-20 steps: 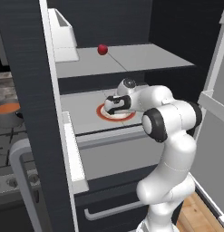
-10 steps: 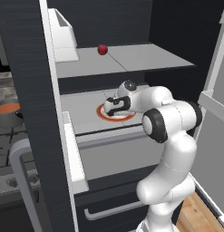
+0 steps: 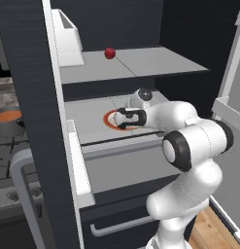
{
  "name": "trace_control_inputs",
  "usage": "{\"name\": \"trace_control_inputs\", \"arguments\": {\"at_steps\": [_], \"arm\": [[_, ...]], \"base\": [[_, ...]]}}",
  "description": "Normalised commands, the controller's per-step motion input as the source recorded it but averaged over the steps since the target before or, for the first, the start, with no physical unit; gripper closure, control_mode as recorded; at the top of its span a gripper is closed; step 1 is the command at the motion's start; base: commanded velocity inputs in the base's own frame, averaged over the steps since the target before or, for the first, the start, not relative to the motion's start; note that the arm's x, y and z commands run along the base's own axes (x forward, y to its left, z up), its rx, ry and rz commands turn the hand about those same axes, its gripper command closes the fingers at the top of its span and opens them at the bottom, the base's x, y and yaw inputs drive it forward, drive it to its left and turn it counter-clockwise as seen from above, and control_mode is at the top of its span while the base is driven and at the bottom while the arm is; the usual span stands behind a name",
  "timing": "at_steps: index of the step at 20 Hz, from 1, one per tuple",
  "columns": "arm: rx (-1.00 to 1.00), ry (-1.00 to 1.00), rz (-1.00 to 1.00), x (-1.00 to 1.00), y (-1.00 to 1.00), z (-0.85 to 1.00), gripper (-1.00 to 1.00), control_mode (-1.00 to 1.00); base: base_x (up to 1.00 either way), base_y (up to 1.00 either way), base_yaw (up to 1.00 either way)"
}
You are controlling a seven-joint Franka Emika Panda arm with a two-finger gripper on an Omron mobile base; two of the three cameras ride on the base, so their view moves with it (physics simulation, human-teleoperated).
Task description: Retrieve the fish from the fridge and place it on the saucepan with marinade on the stove.
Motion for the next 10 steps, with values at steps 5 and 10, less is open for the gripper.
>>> {"name": "trace_control_inputs", "arguments": {"at_steps": [5,10], "arm": [[0.01,-0.03,-0.02,-1.00,-0.03,0.27,1.00,-1.00],[0.03,0.03,-0.09,-1.00,-0.01,0.90,1.00,-1.00]], "base": [[0.00,0.00,0.00],[0.00,0.00,0.00]]}}
